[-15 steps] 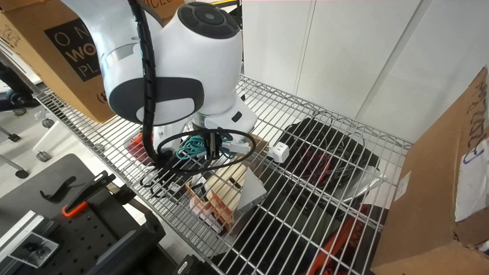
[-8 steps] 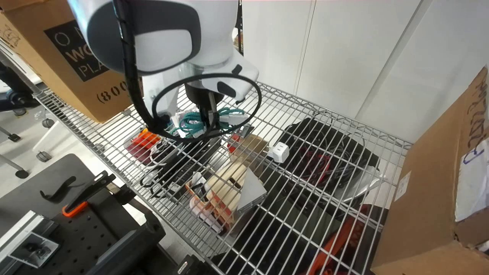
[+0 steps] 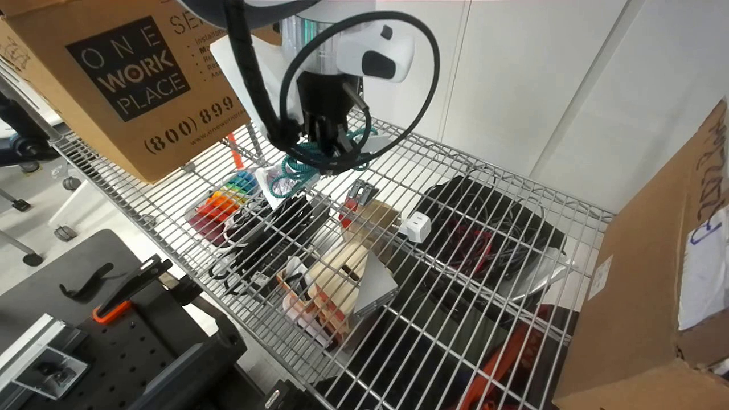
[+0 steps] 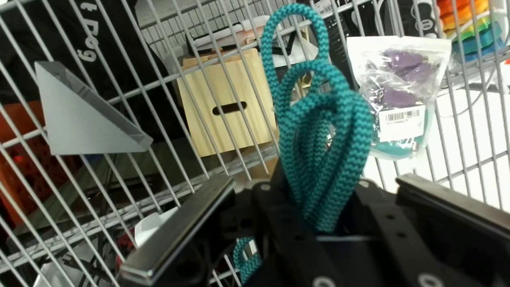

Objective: Move the charger to the left

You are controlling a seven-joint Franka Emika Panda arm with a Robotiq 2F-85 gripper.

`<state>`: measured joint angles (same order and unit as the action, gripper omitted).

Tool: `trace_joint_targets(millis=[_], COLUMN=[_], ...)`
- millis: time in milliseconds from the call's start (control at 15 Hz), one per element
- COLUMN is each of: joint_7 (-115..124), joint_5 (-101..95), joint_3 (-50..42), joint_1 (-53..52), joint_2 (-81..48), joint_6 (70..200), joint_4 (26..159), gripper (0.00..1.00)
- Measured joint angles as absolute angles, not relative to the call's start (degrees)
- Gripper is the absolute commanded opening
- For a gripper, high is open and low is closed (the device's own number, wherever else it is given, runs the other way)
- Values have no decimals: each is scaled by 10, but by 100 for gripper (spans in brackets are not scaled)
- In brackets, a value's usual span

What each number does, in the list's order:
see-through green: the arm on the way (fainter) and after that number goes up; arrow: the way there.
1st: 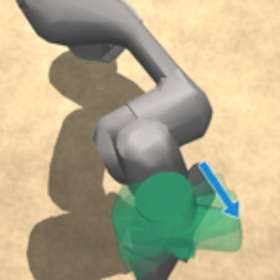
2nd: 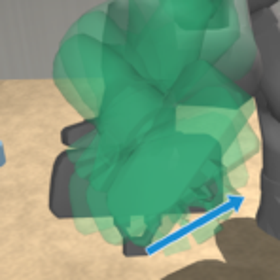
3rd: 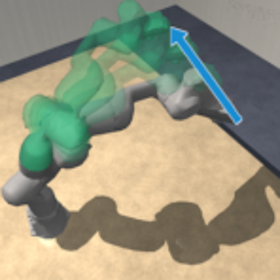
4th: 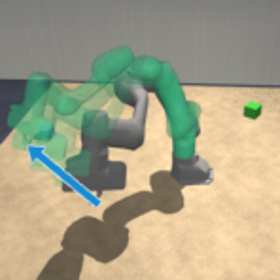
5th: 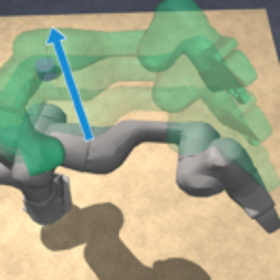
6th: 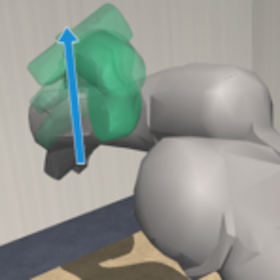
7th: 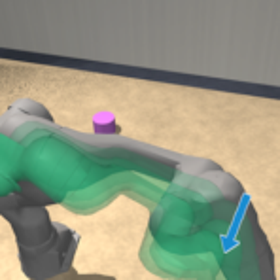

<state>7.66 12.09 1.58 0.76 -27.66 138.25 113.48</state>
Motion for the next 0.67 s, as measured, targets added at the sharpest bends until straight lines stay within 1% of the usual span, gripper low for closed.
trace_joint_targets(millis=[267,667], joint_7=[48,40], joint_5=[112,114], joint_3=[16,44], joint_1=[6,-15], joint_2=[-280,-302], joint_6=[1363,1362], joint_4=[1119,1118], gripper=[6,6])
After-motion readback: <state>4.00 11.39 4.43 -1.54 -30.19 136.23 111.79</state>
